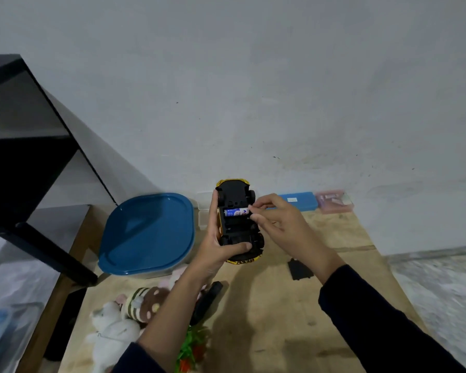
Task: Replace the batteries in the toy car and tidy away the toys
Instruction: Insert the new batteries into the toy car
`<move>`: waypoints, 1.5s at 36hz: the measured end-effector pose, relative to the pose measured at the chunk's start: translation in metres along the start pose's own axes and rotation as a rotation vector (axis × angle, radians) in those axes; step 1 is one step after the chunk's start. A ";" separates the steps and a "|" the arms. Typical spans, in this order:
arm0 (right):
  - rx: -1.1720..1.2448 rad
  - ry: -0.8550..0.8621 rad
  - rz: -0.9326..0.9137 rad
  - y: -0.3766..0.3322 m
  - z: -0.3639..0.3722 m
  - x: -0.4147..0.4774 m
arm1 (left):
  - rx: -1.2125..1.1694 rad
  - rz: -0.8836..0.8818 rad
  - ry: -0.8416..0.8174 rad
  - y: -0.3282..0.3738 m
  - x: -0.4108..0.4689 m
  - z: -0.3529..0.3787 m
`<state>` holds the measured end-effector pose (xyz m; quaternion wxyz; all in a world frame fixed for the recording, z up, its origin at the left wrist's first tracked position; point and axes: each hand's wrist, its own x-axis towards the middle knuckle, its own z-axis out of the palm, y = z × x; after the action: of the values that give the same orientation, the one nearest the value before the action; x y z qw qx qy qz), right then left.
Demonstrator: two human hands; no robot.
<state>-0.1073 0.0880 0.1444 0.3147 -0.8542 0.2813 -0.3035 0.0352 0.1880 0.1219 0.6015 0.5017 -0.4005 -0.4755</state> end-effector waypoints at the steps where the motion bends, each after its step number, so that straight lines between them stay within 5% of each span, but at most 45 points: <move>1: 0.028 0.029 0.021 0.008 -0.001 0.002 | -0.002 -0.004 0.016 -0.004 0.005 0.000; 7: 0.016 0.086 0.239 0.083 -0.014 0.010 | -0.009 -0.060 0.095 -0.026 0.025 -0.012; 13: -0.345 -0.236 0.417 0.164 -0.006 0.018 | 0.018 -0.096 0.182 -0.049 0.036 -0.018; 19: -0.514 -0.423 0.400 0.193 0.004 0.031 | 0.019 -0.152 0.245 -0.066 0.039 -0.014; 30: -0.634 -0.472 0.313 0.220 0.012 0.030 | 0.019 -0.168 0.251 -0.071 0.047 0.006; 37: -0.116 -0.134 0.374 0.179 -0.002 0.032 | 0.022 -0.147 0.222 -0.061 0.044 0.021; 43: 0.218 0.017 0.125 0.089 -0.023 0.046 | 0.049 -0.097 0.169 -0.037 0.047 0.030; 54: 0.080 0.008 -0.213 0.018 -0.024 0.031 | 0.070 -0.025 0.023 -0.001 0.036 0.040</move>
<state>-0.1089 0.0468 0.1572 0.3134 -0.8648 0.1778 -0.3497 0.0049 0.1444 0.1284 0.5822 0.5326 -0.4038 -0.4630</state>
